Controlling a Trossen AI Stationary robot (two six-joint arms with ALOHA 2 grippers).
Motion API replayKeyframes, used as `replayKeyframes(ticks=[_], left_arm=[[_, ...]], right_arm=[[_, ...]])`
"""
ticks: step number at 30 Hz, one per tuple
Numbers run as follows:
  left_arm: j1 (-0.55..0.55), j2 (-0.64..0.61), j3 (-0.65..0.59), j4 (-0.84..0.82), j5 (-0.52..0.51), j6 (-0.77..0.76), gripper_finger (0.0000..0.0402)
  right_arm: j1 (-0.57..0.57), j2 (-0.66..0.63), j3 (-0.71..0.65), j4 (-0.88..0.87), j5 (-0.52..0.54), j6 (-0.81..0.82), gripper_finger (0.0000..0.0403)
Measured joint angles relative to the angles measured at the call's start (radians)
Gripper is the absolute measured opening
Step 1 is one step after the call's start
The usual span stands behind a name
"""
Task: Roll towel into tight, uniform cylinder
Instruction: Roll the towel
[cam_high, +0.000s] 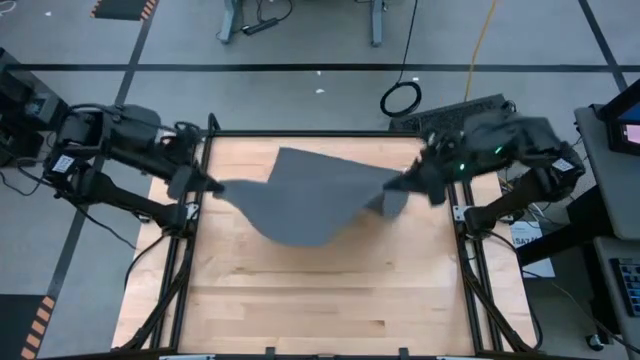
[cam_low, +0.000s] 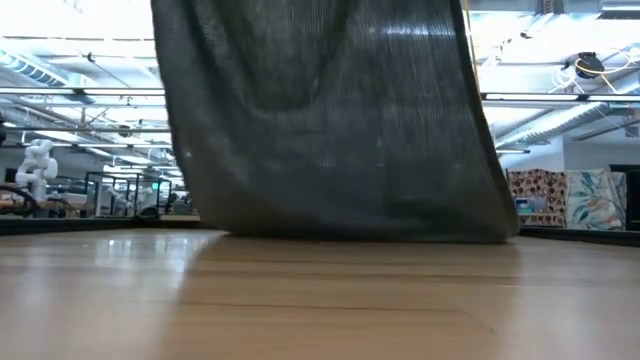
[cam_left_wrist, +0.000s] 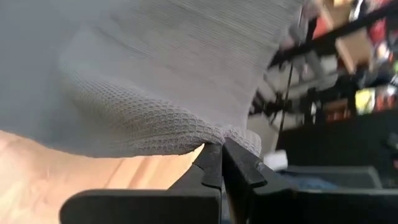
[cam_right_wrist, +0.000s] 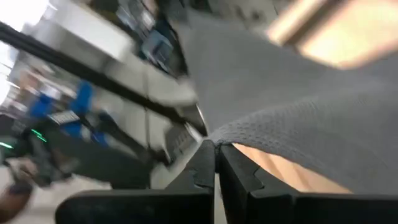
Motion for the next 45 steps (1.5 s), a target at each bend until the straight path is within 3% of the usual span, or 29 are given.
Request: replayKeyframes(ticks=[10,19,25,34,37,41,45], left_arm=[[-0.188,0.06,-0.175,0.004,0.051,-0.059,0.0002],[-0.314,0.125,-0.281,0.011,0.074,-0.112,0.0002],[-0.38,0.164,-0.284,0.012,0.072,-0.183,0.0021],[-0.459,0.209,-0.284,0.08,0.021,-0.236,0.0104],[-0.473,0.217,-0.284,0.096,0.02,-0.235,0.0137],[-0.468,0.216,-0.284,0.067,-0.087,-0.233,0.0172],[-0.413,0.216,-0.284,0.055,-0.22,-0.225,0.0179]], right_arm=[[0.202,0.154,0.0,-0.363,-0.022,0.166,0.0],[0.289,0.268,0.0,-0.41,-0.079,0.138,0.001],[0.312,0.291,0.0,-0.412,-0.177,0.149,0.0075],[0.313,0.285,0.0,-0.41,-0.202,0.061,0.0178],[0.314,0.285,0.0,-0.425,-0.094,0.079,0.0191],[0.291,0.293,-0.015,-0.454,0.182,0.158,0.0193],[0.181,0.297,-0.074,-0.435,0.257,0.094,0.0191]])
